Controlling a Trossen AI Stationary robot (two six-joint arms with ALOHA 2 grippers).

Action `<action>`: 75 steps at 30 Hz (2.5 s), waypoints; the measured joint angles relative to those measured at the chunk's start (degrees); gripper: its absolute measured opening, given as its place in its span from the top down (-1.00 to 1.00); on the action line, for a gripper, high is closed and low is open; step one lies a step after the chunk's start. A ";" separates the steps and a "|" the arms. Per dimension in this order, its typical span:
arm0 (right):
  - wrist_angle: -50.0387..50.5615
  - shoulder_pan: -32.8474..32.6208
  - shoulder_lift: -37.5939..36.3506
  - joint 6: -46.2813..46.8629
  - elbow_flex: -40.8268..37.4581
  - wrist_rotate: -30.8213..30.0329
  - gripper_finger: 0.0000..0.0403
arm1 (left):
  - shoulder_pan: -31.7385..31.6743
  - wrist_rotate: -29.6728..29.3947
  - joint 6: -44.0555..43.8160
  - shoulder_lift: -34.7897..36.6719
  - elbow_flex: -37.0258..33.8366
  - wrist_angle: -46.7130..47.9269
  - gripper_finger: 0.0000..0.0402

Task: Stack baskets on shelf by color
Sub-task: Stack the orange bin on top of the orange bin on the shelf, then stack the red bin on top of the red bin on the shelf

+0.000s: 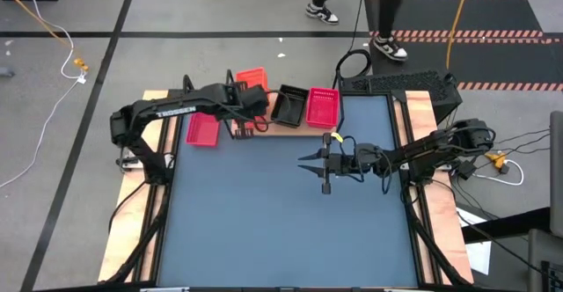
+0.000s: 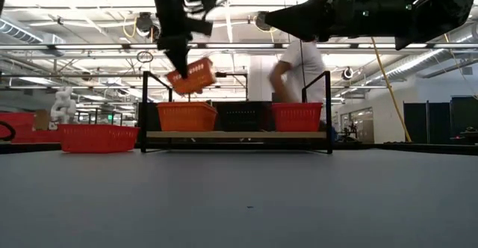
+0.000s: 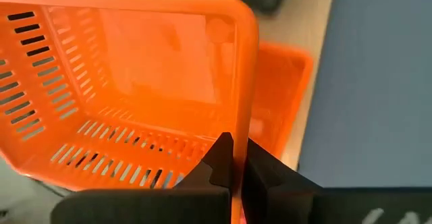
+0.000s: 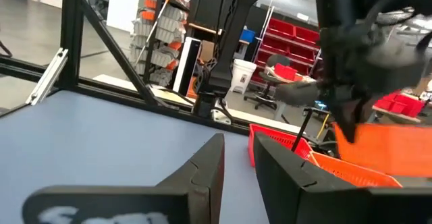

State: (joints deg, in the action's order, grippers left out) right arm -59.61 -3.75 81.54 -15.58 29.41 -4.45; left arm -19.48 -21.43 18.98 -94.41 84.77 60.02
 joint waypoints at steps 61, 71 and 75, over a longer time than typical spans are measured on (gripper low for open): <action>2.01 -2.23 0.00 1.16 -0.04 0.04 0.64 | 2.66 1.30 -35.03 23.01 -37.68 3.28 0.09; 3.43 -2.21 0.00 -1.11 -0.04 0.04 0.64 | 0.70 3.91 -21.04 20.51 -38.53 0.70 0.09; 4.59 -2.21 0.00 -2.28 -0.04 0.04 0.64 | 0.70 3.91 -19.91 20.50 -38.53 0.09 0.09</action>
State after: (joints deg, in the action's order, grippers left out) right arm -55.02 -5.96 81.54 -17.86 29.36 -4.40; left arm -18.79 -17.52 -0.93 -73.91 46.24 60.11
